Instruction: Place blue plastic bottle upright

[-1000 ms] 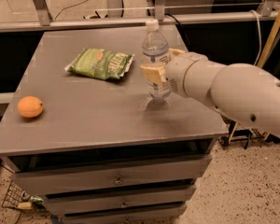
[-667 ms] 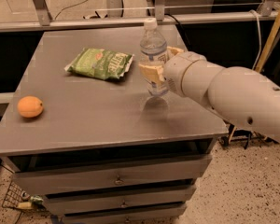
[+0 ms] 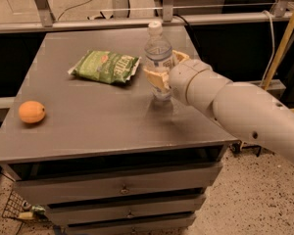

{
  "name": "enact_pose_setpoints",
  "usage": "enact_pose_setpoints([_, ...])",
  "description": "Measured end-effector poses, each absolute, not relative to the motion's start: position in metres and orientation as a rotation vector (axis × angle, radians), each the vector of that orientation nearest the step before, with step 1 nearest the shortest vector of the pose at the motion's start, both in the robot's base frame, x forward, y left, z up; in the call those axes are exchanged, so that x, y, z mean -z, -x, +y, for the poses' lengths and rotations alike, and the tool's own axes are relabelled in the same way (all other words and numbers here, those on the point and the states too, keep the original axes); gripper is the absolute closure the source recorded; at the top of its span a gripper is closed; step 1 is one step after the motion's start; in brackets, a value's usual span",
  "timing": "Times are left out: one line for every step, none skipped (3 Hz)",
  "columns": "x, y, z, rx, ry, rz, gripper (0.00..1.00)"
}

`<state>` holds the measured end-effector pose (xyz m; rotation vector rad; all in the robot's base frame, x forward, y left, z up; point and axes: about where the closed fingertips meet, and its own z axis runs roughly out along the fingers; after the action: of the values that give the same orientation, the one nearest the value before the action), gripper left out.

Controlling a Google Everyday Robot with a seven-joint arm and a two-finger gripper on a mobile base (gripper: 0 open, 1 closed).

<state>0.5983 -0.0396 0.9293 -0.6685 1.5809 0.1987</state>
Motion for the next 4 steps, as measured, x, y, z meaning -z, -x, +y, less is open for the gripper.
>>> enact_pose_setpoints([-0.919, -0.602, -0.041, -0.213, 0.649, 1.568, 1.0])
enact_pose_setpoints([-0.913, -0.604, -0.042, -0.232, 0.634, 1.56, 1.0])
enact_pose_setpoints([-0.909, -0.604, -0.044, -0.257, 0.617, 1.557, 1.0])
enact_pose_setpoints([-0.905, -0.605, -0.047, -0.276, 0.603, 1.557, 1.0])
